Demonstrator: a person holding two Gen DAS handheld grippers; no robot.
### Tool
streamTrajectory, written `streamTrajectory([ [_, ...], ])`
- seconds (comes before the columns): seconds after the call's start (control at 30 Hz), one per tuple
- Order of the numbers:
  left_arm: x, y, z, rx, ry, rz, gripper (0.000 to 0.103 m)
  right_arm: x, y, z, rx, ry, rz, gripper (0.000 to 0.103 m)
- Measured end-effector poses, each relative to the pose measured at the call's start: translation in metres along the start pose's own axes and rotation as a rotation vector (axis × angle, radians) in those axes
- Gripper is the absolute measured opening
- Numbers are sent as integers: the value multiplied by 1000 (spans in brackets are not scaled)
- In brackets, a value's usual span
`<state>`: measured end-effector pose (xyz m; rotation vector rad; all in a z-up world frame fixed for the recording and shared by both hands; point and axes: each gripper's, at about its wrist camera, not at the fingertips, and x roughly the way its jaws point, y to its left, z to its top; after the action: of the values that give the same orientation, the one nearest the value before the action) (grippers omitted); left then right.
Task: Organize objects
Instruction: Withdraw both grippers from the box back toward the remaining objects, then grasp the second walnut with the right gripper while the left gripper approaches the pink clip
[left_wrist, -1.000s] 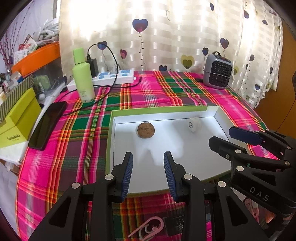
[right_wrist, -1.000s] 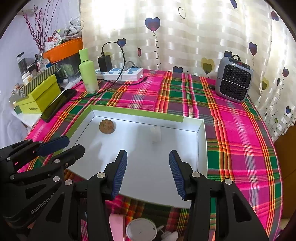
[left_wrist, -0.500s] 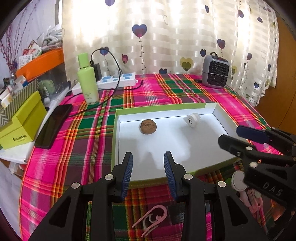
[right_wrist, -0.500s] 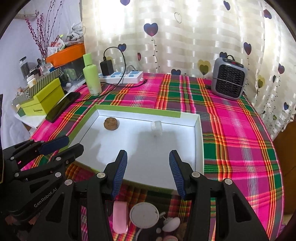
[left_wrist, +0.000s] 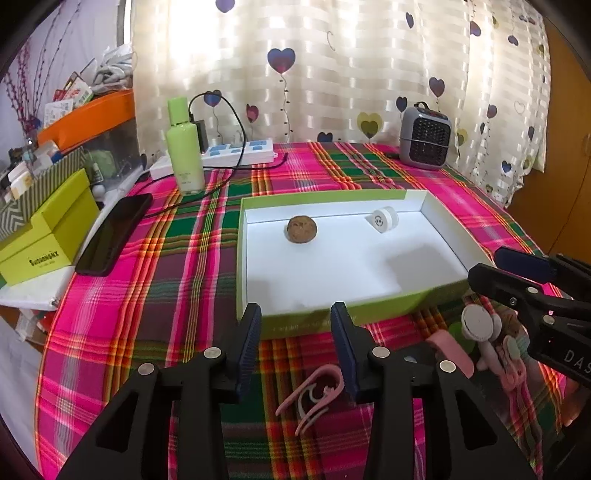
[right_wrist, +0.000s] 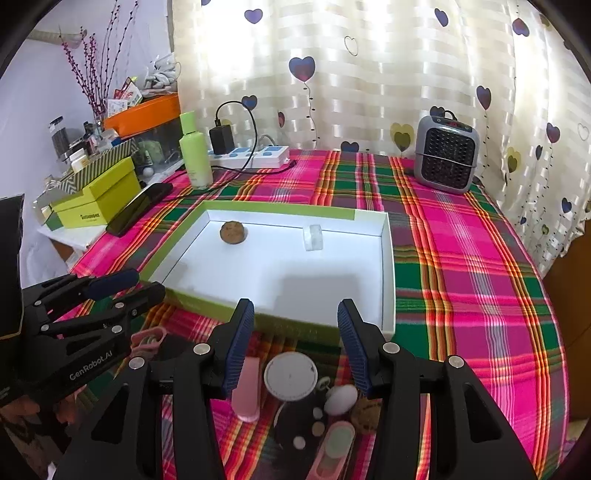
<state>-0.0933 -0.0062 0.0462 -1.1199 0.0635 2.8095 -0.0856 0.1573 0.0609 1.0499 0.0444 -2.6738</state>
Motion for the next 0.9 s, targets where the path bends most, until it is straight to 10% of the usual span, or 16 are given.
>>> streamTrajectory([
  [0.9, -4, 4, -37, 65, 29, -178, 49, -26, -24, -48, 40, 20, 6, 48],
])
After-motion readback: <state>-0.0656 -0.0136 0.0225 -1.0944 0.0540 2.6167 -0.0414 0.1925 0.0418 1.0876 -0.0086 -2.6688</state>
